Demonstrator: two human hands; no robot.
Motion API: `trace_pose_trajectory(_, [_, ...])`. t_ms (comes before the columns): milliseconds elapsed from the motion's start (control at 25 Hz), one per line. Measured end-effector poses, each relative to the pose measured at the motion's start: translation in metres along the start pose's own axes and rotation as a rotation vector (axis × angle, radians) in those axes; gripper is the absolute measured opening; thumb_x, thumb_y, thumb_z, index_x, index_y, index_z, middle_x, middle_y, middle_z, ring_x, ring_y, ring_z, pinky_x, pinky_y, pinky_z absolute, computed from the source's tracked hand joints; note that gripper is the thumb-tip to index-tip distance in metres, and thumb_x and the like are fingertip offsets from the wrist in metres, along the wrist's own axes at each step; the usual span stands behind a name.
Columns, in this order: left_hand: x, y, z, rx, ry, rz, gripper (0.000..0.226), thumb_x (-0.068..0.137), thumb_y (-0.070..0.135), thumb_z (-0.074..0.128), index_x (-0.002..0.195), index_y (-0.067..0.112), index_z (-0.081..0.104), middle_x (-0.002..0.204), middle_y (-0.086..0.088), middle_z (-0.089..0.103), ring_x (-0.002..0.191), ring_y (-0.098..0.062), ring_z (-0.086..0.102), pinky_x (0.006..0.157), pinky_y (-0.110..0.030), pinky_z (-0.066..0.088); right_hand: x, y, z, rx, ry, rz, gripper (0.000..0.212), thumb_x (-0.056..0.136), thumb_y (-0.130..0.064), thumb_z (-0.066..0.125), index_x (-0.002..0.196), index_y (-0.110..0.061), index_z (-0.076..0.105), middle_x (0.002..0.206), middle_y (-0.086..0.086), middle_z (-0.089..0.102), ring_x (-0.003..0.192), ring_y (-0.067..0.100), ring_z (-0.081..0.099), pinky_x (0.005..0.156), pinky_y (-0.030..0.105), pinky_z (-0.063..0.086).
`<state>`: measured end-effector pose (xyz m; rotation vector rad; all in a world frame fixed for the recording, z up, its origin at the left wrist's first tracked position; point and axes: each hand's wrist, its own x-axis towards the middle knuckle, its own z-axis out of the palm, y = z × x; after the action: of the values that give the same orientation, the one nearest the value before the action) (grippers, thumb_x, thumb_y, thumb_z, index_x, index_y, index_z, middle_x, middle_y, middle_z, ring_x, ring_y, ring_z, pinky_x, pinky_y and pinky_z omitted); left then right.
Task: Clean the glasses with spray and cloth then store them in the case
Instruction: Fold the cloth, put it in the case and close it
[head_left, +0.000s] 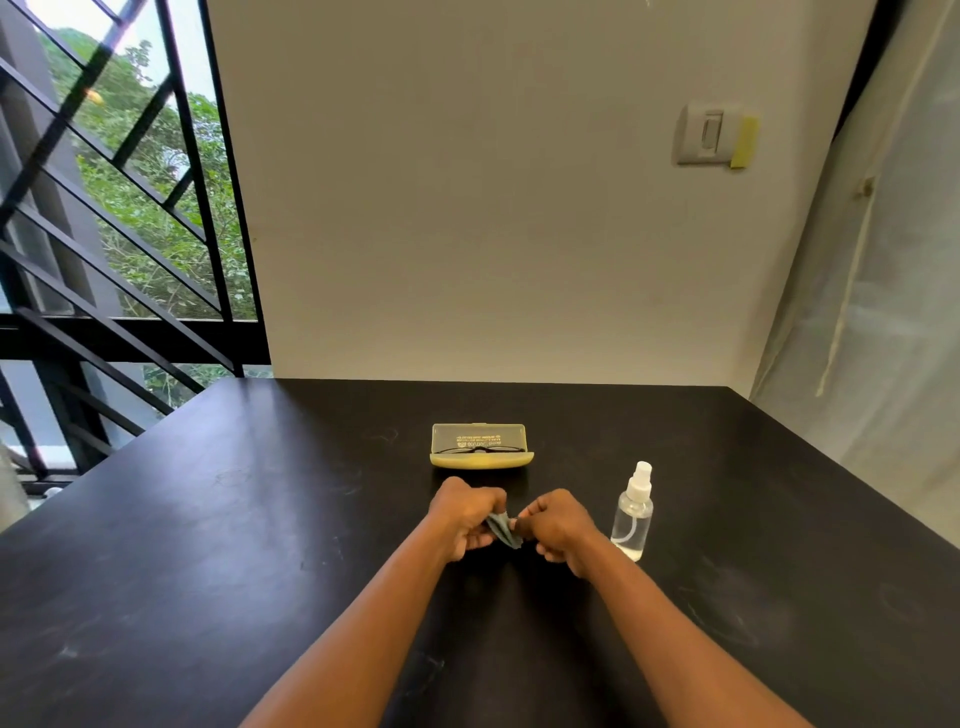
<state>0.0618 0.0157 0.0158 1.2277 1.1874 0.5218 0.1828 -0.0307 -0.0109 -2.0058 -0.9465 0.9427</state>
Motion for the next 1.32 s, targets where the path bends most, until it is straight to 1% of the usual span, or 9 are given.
trace_pose_trajectory(80, [-0.003,0.004,-0.001,-0.066,-0.001,0.008,0.022,0.08,0.002,0.057,0.101,-0.003,0.06,0.092,-0.016,0.063,0.074,-0.021,0.062,0.061,-0.028,0.051,0.001,-0.001,0.001,0.161,-0.036,0.026,0.01,0.085,-0.019,0.065,0.079,-0.011,0.061,0.071,0.006,0.057,0.047,0.011,0.044,0.045,0.022,0.041])
trace_pose_trajectory(200, [-0.006,0.009,-0.003,-0.204,-0.025,0.005,0.011,0.08,-0.002,0.054,0.09,0.002,0.056,0.085,-0.015,0.06,0.076,-0.025,0.061,0.064,-0.031,0.051,-0.002,-0.007,0.001,0.34,-0.087,0.039,0.025,0.09,-0.033,0.058,0.09,-0.009,0.06,0.086,0.009,0.059,0.067,0.015,0.055,0.058,0.025,0.05])
trace_pose_trajectory(320, [-0.006,0.013,-0.007,-0.354,-0.057,0.009,0.016,0.08,-0.006,0.052,0.092,0.006,0.055,0.084,-0.017,0.06,0.075,-0.028,0.061,0.063,-0.033,0.052,0.0,-0.012,0.003,0.461,-0.164,0.062,0.04,0.085,-0.044,0.061,0.104,-0.009,0.06,0.099,0.013,0.059,0.084,0.02,0.057,0.065,0.028,0.053])
trace_pose_trajectory(480, [0.001,0.013,-0.018,-0.469,-0.088,-0.009,0.014,0.081,-0.007,0.054,0.091,0.002,0.055,0.086,-0.02,0.06,0.074,-0.029,0.063,0.066,-0.033,0.053,0.006,-0.022,0.003,0.746,-0.277,0.093,0.019,0.084,-0.016,0.067,0.097,-0.004,0.064,0.087,0.012,0.064,0.074,0.019,0.062,0.055,0.023,0.054])
trace_pose_trajectory(600, [0.009,0.012,-0.021,-0.439,-0.057,-0.01,0.011,0.083,-0.007,0.052,0.09,0.001,0.054,0.082,-0.019,0.06,0.069,-0.027,0.063,0.057,-0.03,0.056,0.012,-0.03,0.005,0.718,-0.258,0.083,0.004,0.085,-0.003,0.063,0.088,-0.005,0.062,0.08,0.011,0.063,0.069,0.016,0.06,0.049,0.02,0.052])
trace_pose_trajectory(840, [0.023,0.019,-0.026,-0.297,0.034,-0.038,0.015,0.082,-0.004,0.056,0.096,0.001,0.053,0.077,-0.016,0.061,0.065,-0.022,0.061,0.054,-0.027,0.051,0.026,-0.041,0.001,0.647,-0.203,0.141,0.016,0.082,0.005,0.063,0.094,-0.005,0.061,0.081,0.011,0.063,0.069,0.019,0.061,0.042,0.021,0.051])
trace_pose_trajectory(960, [0.032,0.028,-0.029,-0.269,0.071,-0.019,0.018,0.084,-0.005,0.056,0.101,-0.001,0.052,0.076,-0.015,0.06,0.061,-0.018,0.06,0.046,-0.022,0.052,0.036,-0.053,-0.006,0.638,-0.156,0.123,0.017,0.082,0.008,0.061,0.094,-0.004,0.058,0.082,0.013,0.061,0.069,0.02,0.061,0.043,0.023,0.052])
trace_pose_trajectory(1080, [0.042,0.044,-0.032,-0.249,0.073,0.026,0.012,0.086,-0.006,0.054,0.093,0.004,0.05,0.084,-0.017,0.061,0.066,-0.02,0.061,0.048,-0.021,0.053,0.048,-0.07,-0.012,0.612,-0.093,0.059,0.018,0.083,0.01,0.059,0.079,-0.007,0.056,0.079,0.011,0.06,0.068,0.019,0.06,0.043,0.022,0.051])
trace_pose_trajectory(1320, [0.08,0.066,-0.033,-0.126,0.2,0.14,0.016,0.083,-0.004,0.059,0.08,0.012,0.06,0.099,-0.015,0.062,0.08,-0.02,0.06,0.055,-0.025,0.052,0.082,-0.095,-0.018,0.545,0.004,-0.013,0.022,0.081,0.014,0.056,0.07,-0.005,0.061,0.083,0.012,0.061,0.071,0.018,0.059,0.052,0.024,0.049])
